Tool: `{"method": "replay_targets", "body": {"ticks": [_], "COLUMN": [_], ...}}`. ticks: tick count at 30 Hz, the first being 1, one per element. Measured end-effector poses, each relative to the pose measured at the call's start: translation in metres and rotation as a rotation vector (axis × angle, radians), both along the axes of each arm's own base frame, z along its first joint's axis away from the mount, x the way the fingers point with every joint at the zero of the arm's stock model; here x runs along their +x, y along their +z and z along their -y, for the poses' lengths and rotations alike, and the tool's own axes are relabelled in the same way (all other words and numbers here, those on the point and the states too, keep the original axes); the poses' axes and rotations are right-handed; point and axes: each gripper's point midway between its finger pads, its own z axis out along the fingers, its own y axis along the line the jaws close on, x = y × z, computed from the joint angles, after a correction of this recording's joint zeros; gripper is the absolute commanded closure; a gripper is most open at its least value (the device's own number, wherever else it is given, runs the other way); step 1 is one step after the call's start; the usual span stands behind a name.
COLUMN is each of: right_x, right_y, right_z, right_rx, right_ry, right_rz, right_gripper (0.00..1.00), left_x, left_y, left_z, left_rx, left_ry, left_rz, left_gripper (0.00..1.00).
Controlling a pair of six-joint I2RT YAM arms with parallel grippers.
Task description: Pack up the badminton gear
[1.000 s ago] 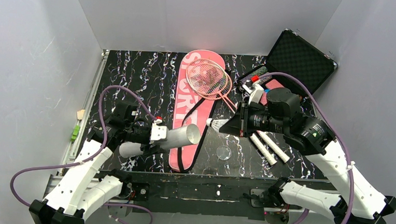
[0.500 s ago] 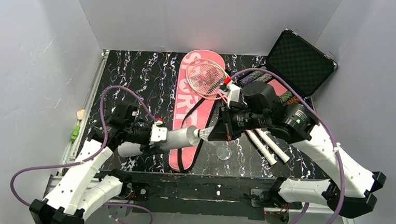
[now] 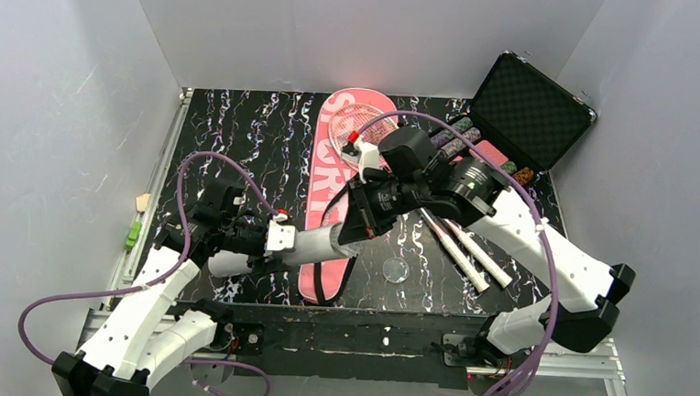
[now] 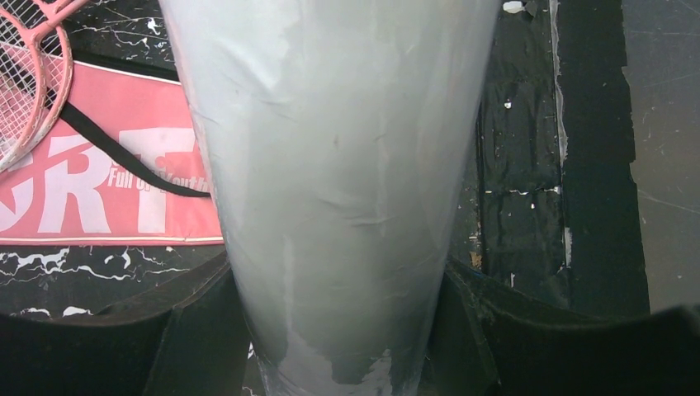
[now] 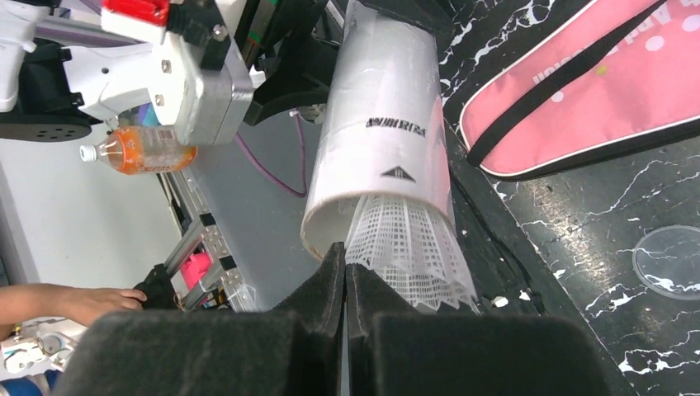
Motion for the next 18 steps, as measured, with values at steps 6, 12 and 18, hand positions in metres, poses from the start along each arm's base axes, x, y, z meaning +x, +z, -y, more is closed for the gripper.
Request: {"method": "replay_targets", "body": {"ticks": [6,12,18], "right_x": [0.002,0.004,-0.003], "right_y": [-0.013,-0.004,0.028], "right_z": [-0.014,-0.014,0.007], "right_rx": [-0.033,-0.006,0.117], "right_ry": [0.028,0.016,-0.035], "right_rz": [-0.022,0.001,0.076], "right_gripper": [0.70,0.53,0.43], "left_x": [0.000,-0.001,-0.001], "left_y": [-0.001,0.000,0.000], "left_z": [0.000,0.000,0.000], "left_rx": [0.002,-0.001,-0.001], "left_ry": [0.001,-0.001,-0.002], "left_rz": [-0.002,-0.002,-0.002], "left_gripper": [0.69,0.69,0.69]}}
